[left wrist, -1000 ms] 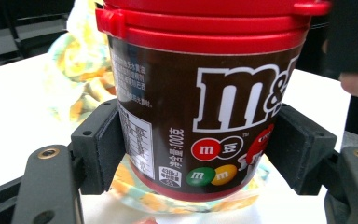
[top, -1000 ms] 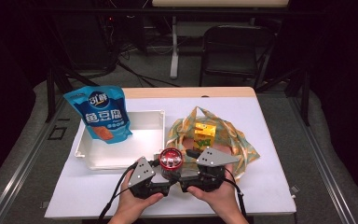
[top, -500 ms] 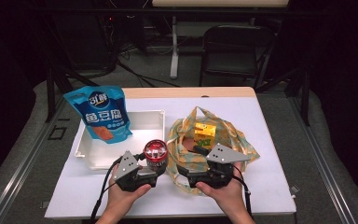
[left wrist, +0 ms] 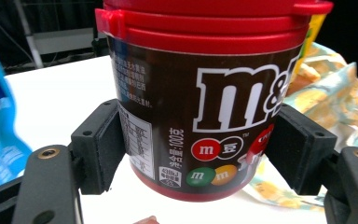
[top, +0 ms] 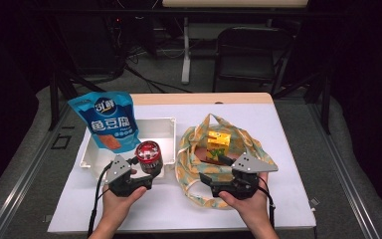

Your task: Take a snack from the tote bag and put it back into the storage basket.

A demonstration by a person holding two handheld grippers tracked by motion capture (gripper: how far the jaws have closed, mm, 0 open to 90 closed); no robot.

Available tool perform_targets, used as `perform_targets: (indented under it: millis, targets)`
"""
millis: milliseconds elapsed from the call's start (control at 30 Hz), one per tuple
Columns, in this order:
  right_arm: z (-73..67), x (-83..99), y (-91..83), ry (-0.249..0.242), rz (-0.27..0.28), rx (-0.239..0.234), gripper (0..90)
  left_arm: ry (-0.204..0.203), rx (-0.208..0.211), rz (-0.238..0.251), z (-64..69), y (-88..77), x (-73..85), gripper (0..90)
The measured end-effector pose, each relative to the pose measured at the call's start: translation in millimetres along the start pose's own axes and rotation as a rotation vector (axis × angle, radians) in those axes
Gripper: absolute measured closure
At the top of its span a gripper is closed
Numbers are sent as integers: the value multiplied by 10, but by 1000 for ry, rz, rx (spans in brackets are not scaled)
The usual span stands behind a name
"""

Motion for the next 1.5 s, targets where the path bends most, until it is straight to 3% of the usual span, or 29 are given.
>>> perform_targets:
  millis: [367,600,867,900,1133,1500]
  targets:
    - [197,250,-269,40,-17,63,190,-7,-59,-66,-217,184,232,261]
    - [336,307,-452,73,9,110,202,-14,-96,-128,-318,320,371,261]
    - [377,345,-442,80,7,117,207,-5,-103,-206,-373,450,513,261]
    - [379,348,-441,81,7,118,208,-9,-108,-199,-374,472,517,262]
    - [396,358,-440,87,8,123,212,29,-134,-285,-372,560,599,262]
    - [403,359,-445,84,7,131,215,28,-131,-342,-381,607,639,260]
Point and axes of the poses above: each handheld gripper's, and its own axes: y roughly forward along the jaws, x roughly out of its underside, z roughly to its right, the point moved 8 cm from there along y, roughly forward along the jaws, and after that the axes turned 15 degrees about -x, right-handed, at the moved point
